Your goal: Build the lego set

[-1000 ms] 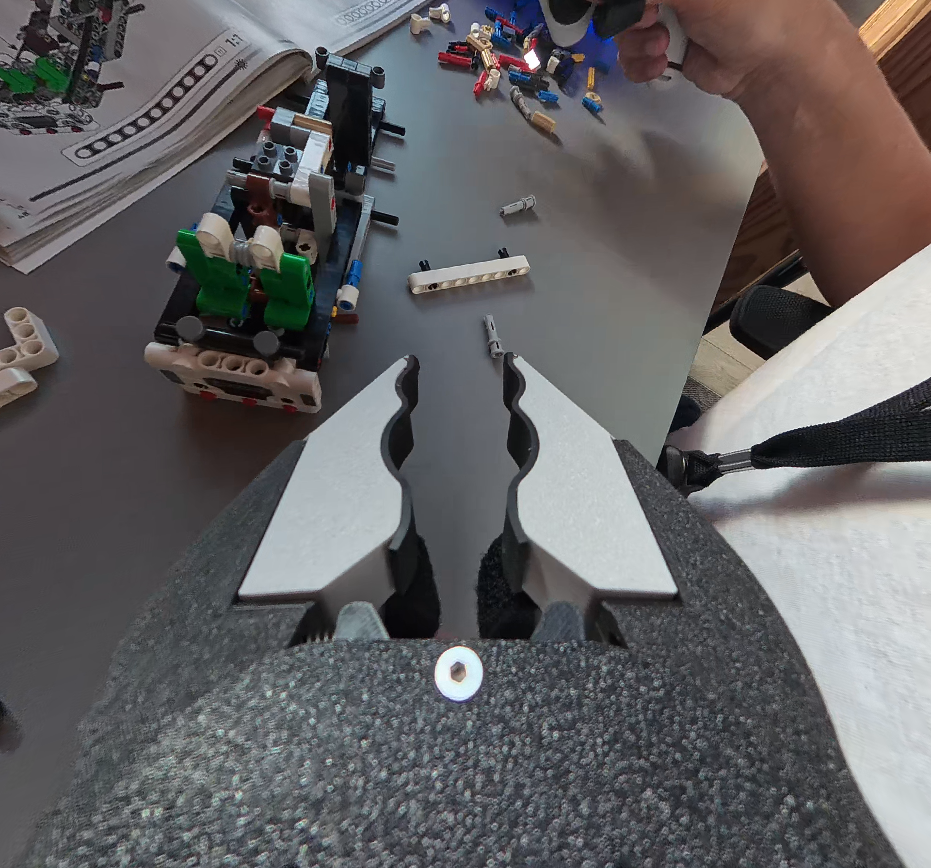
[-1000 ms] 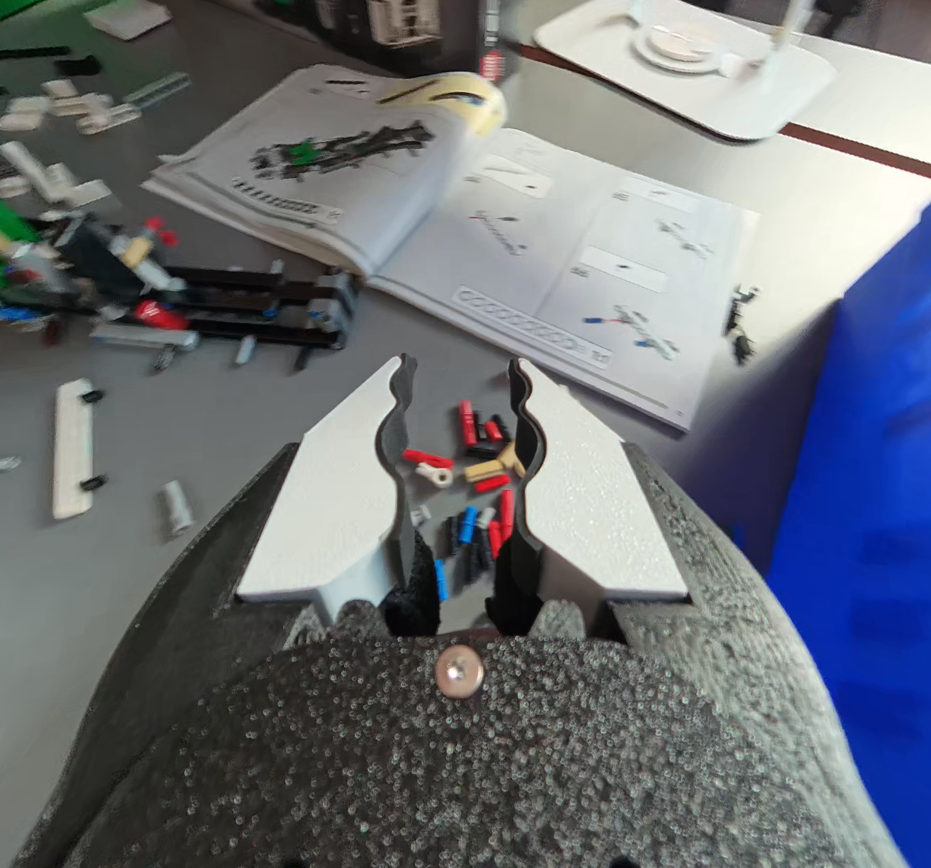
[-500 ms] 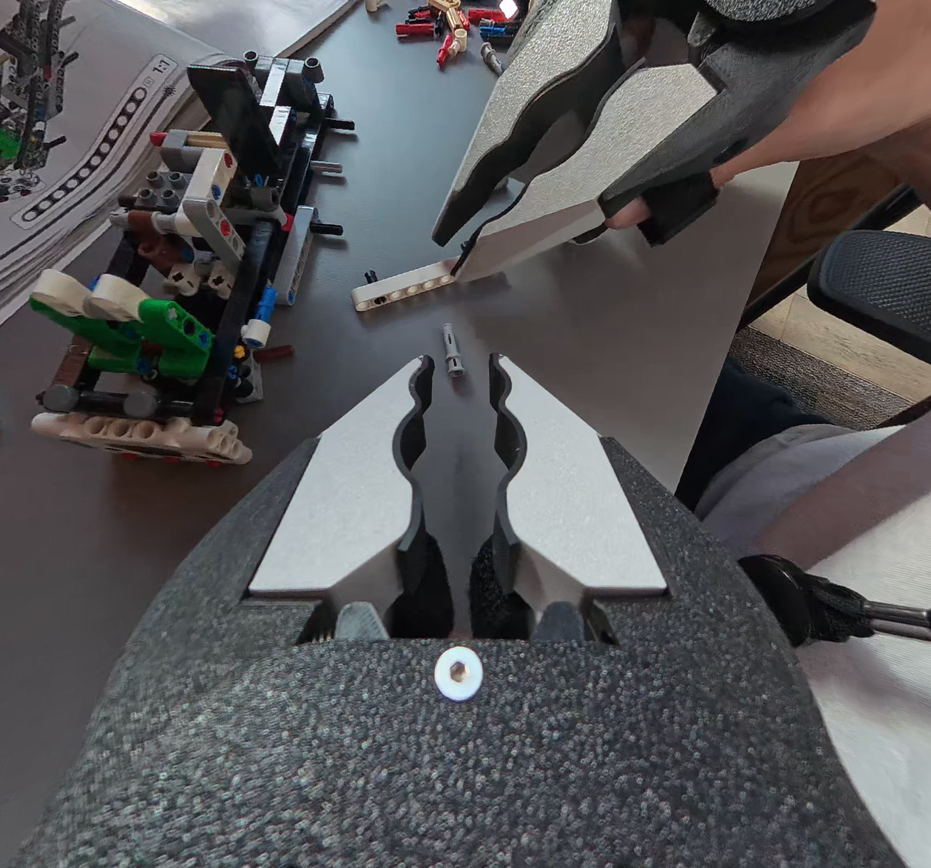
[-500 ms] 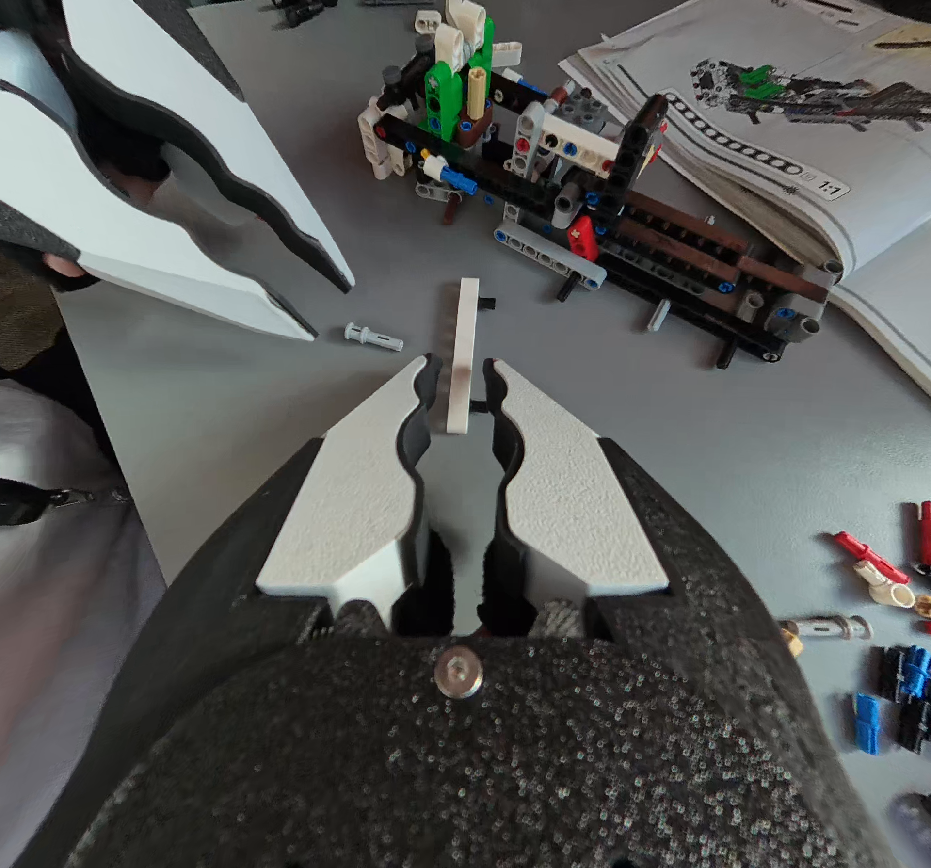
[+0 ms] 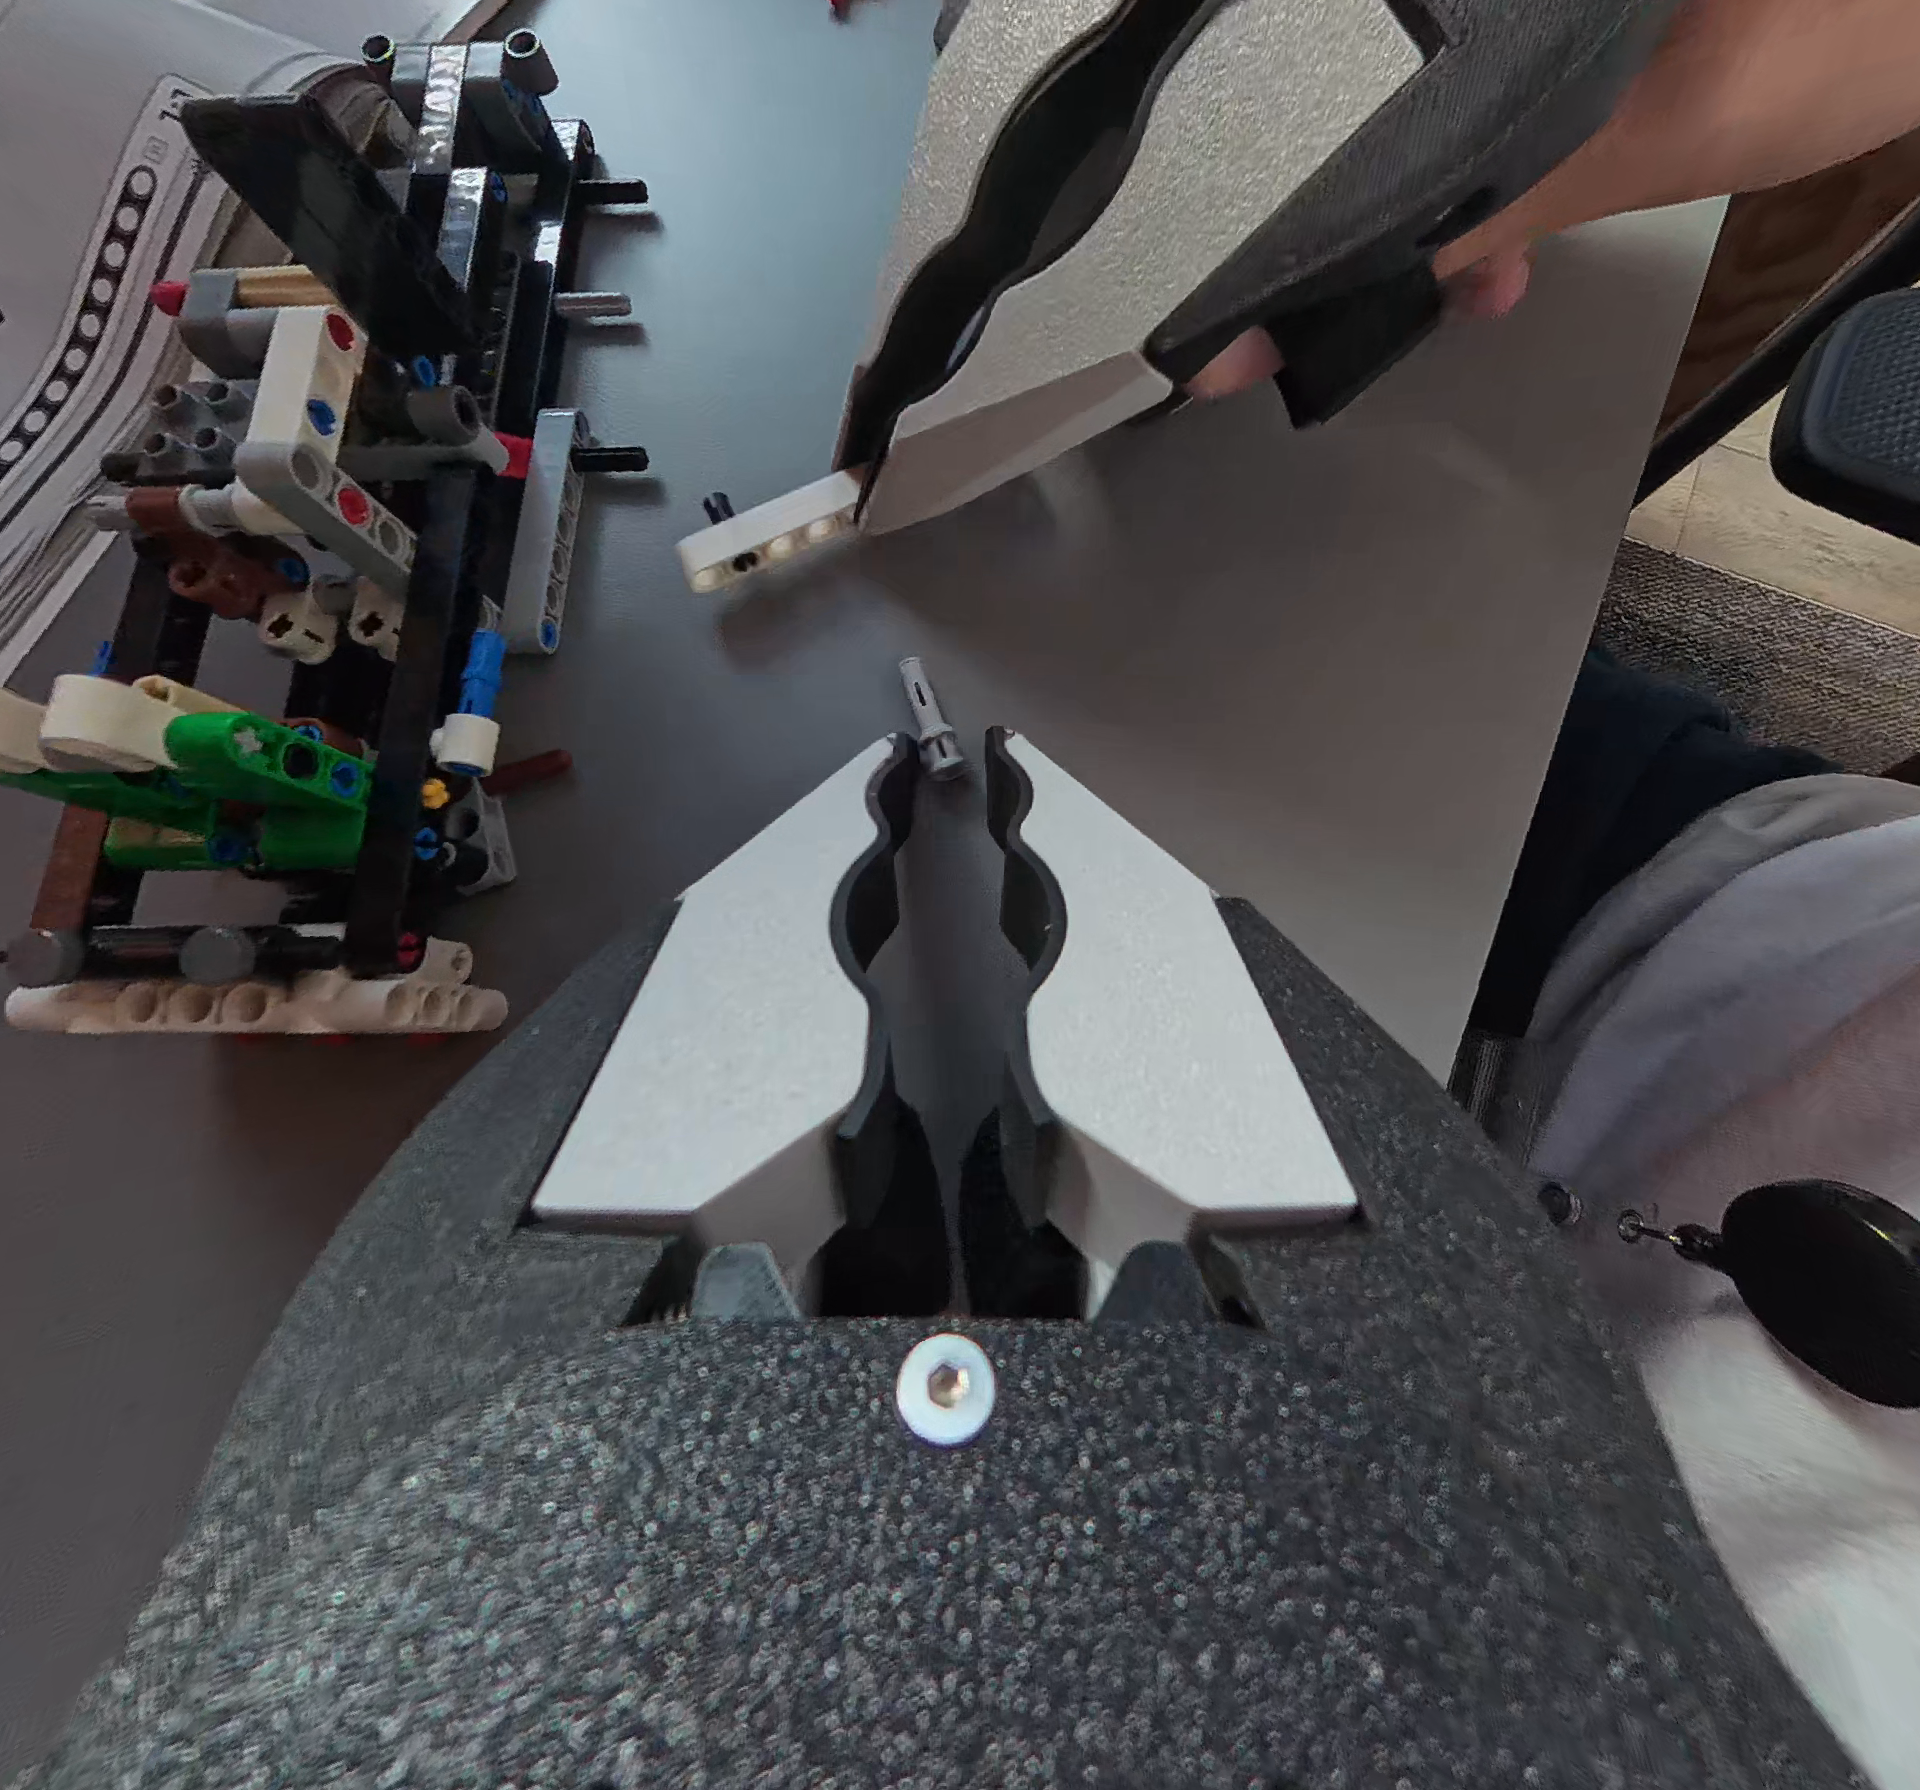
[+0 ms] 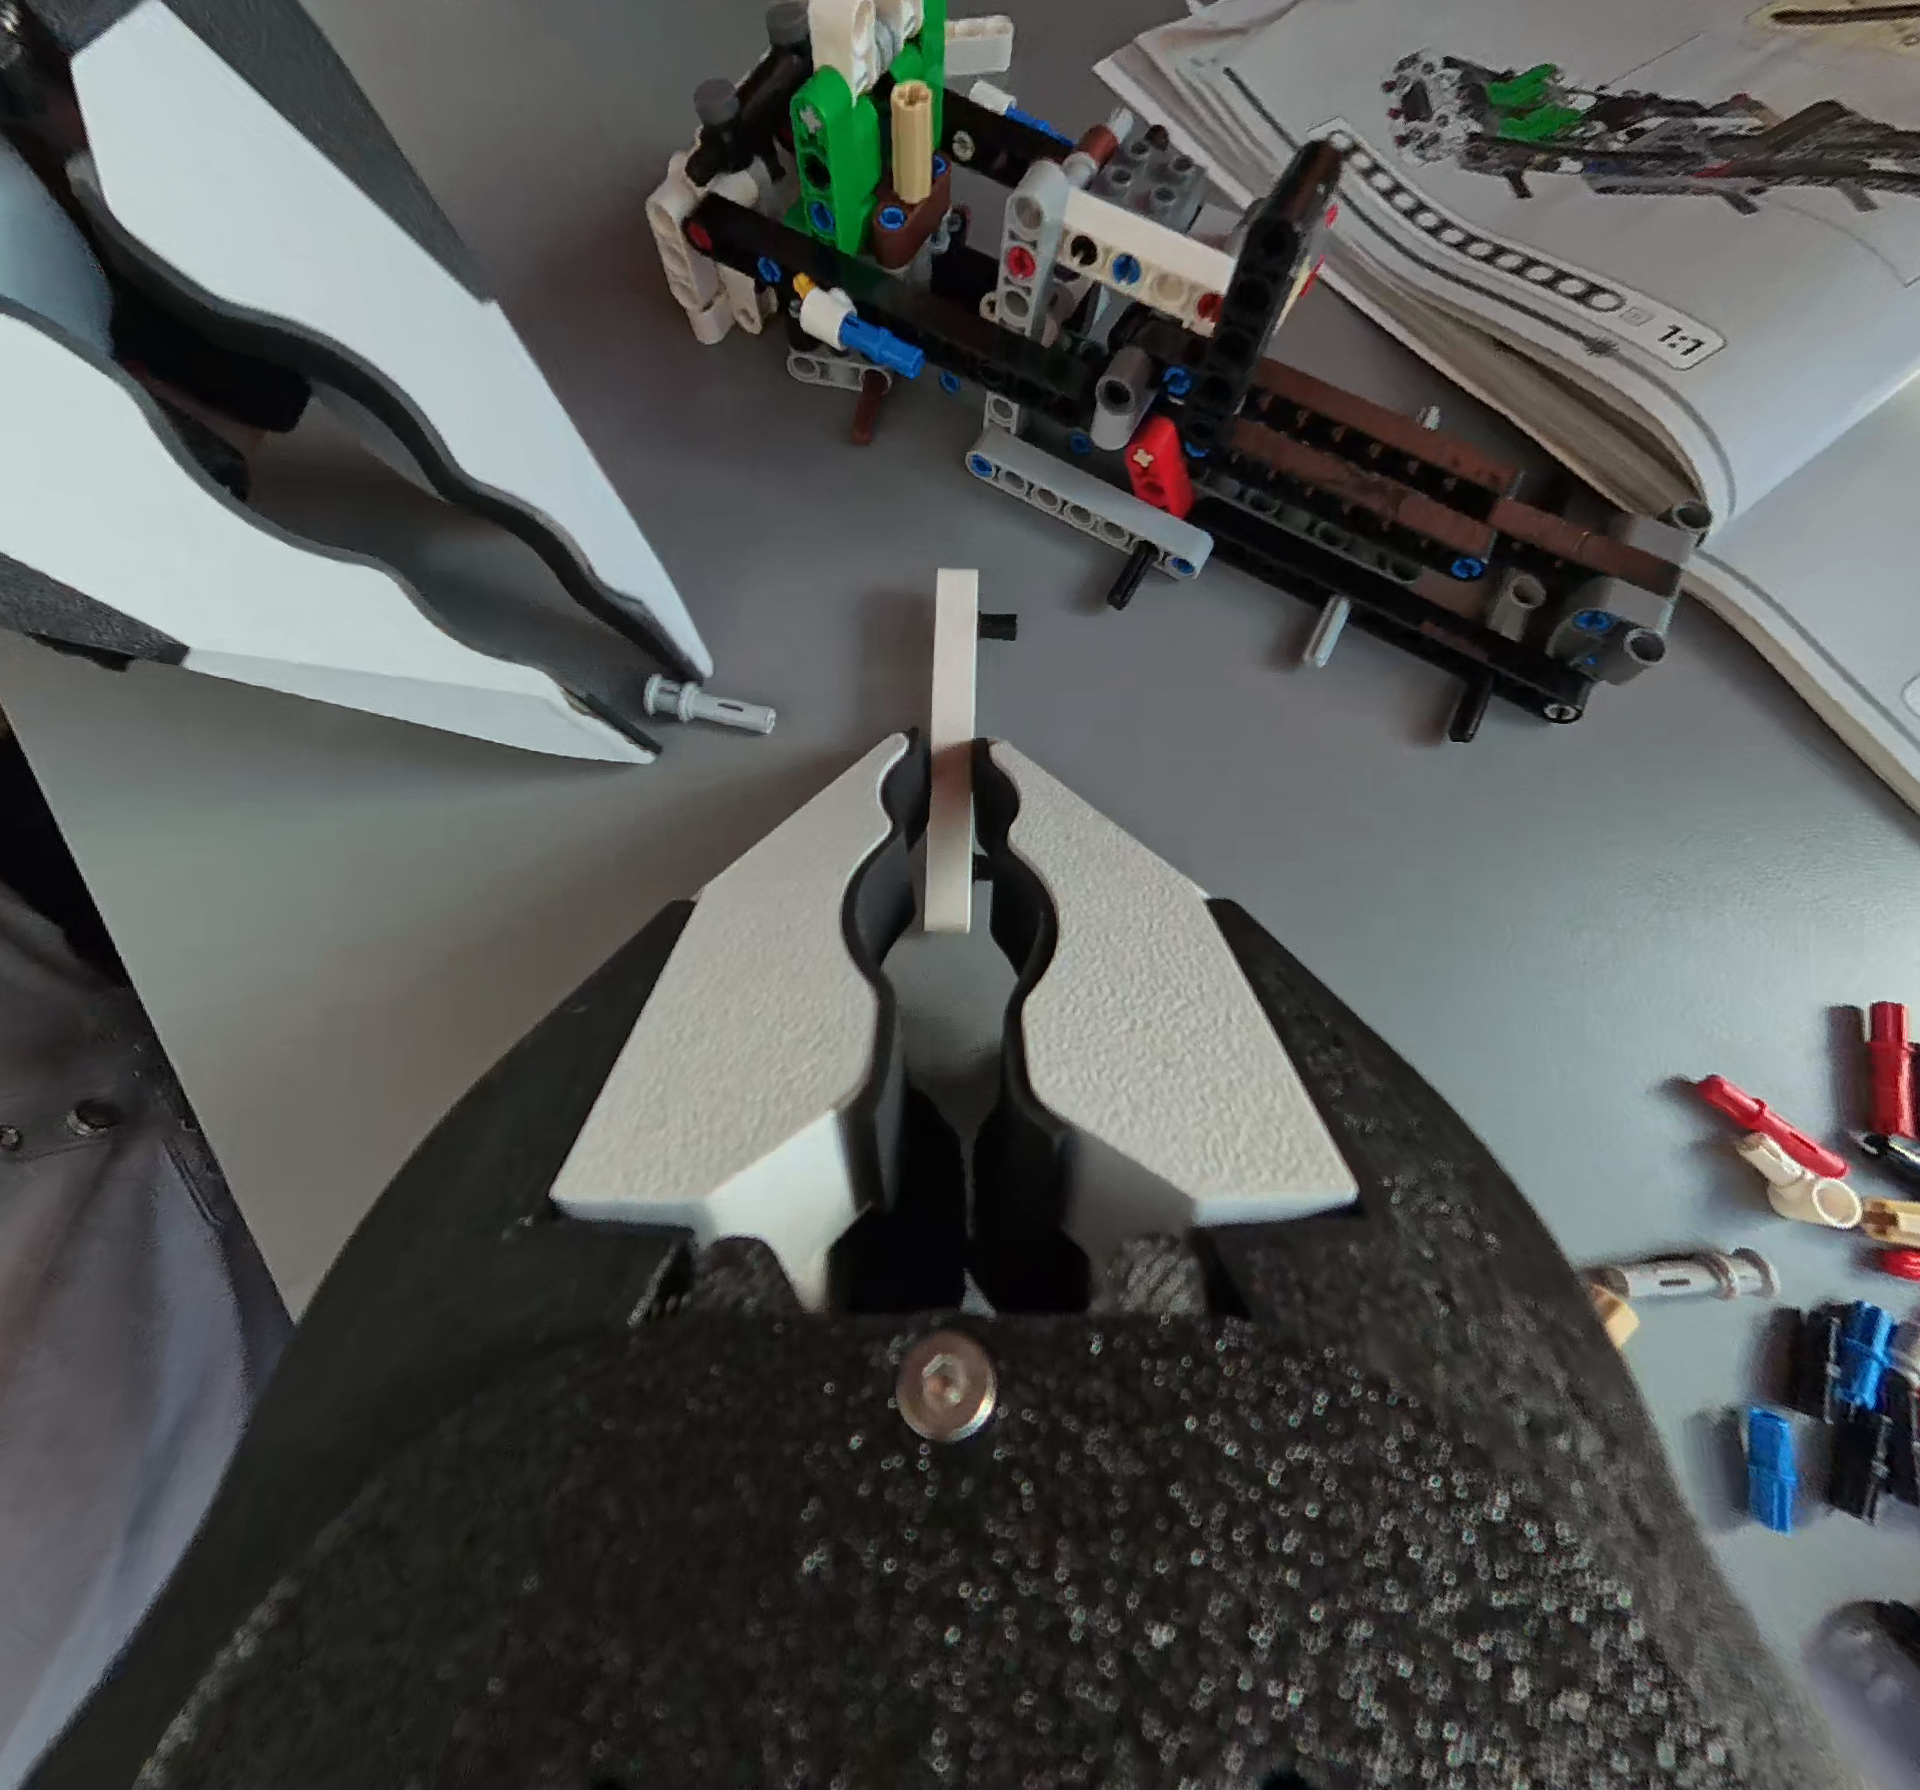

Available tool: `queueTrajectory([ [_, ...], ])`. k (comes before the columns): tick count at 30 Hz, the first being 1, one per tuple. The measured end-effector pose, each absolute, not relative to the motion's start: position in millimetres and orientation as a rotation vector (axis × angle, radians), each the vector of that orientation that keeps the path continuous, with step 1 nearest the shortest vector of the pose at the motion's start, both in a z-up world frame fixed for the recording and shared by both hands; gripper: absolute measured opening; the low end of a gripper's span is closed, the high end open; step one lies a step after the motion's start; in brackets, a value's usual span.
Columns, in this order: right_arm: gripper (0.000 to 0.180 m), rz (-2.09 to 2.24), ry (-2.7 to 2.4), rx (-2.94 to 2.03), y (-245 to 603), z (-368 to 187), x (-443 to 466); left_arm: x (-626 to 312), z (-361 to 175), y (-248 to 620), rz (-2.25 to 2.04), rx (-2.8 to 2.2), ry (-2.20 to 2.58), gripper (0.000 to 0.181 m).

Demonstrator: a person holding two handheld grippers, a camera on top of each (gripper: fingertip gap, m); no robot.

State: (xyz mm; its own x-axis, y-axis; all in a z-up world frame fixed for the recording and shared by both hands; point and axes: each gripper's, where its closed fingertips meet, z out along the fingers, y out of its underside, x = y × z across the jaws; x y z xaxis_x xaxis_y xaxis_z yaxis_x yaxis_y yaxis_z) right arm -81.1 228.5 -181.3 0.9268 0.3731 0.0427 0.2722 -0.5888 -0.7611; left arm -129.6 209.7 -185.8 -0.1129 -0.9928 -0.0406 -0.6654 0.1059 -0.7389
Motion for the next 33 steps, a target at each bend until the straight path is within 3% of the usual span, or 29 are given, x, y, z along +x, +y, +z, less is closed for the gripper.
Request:
queueTrajectory([
  [6, 0.007, 0.173, -0.387, -2.165, 227.4, -168.6, -77.9, -126.3, -181.7, 216.5, -0.764, -1.613, 1.789, 0.005],
  [10, 0.007, 0.205, -0.336, -2.079, 230.2, -153.8, -82.8, -119.4, -139.7, 232.1, -0.908, -1.485, 1.556, 0.005],
  [14, 0.007, 0.238, -0.331, -2.008, 232.3, -142.7, -92.4, -121.8, -130.2, 236.3, -0.955, -1.47, 1.49, 0.004],
  [33, 0.007, 0.091, -0.454, -2.001, 231.1, -142.0, -97.0, -120.1, -142.6, 236.4, -0.919, -1.503, 1.57, 0.004],
])
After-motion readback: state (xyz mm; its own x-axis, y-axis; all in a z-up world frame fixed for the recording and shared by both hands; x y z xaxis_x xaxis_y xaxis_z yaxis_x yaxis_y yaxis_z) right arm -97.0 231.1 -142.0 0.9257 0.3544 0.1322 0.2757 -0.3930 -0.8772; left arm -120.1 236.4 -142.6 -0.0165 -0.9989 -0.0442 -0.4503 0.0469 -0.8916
